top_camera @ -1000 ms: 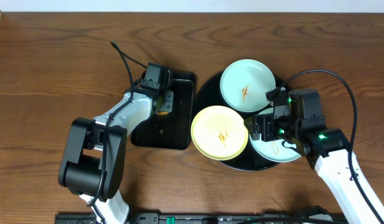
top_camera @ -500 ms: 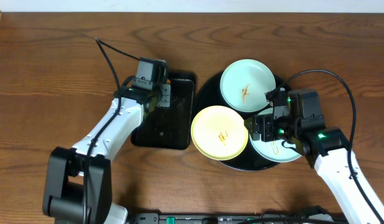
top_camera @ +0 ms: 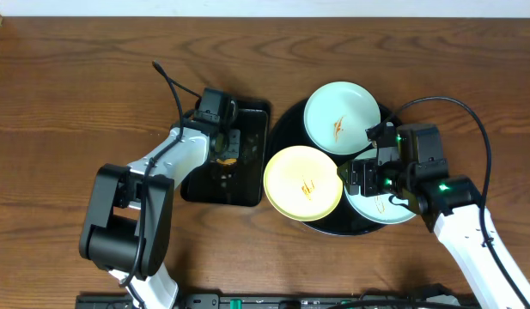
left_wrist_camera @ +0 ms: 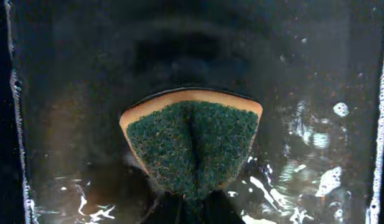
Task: Clean dirty plates on tray and stack at the side
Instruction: 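Grasp the green-orange sponge with the left gripper and lift it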
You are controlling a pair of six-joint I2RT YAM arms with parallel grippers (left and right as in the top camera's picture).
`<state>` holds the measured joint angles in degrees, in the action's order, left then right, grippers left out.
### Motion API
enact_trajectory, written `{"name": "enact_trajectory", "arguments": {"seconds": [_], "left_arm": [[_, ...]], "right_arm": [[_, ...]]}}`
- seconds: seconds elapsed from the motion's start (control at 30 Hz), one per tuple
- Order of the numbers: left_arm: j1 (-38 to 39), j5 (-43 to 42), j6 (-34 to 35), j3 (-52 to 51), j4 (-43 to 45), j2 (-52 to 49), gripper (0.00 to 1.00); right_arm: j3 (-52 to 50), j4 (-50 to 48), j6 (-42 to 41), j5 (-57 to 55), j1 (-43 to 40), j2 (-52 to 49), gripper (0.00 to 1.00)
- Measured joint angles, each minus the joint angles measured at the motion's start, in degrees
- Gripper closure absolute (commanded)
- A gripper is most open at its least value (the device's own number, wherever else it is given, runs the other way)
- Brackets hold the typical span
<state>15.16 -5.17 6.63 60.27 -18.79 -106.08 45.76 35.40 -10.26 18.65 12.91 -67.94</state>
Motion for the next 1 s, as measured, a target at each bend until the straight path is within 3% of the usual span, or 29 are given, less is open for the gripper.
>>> {"name": "enact_trajectory", "arguments": {"seconds": [0.23, 0.47, 1.0], "left_arm": [[0.0, -0.09, 0.02, 0.26, -1.46, 1.73, 0.92], [0.0, -0.46, 0.24, 0.31, -1.09, 12.09, 0.92], [0.0, -0.46, -0.92, 0.42, 10.21, 24.11, 0.92]], "right_arm": [[0.0, 0.0, 0.0, 0.0, 0.0, -0.04, 0.18], [0.0, 0.0, 0.0, 0.0, 0.0, -0.04, 0.18], [0.0, 0.0, 0.0, -0.15, 0.0, -0.04, 0.18]]}}
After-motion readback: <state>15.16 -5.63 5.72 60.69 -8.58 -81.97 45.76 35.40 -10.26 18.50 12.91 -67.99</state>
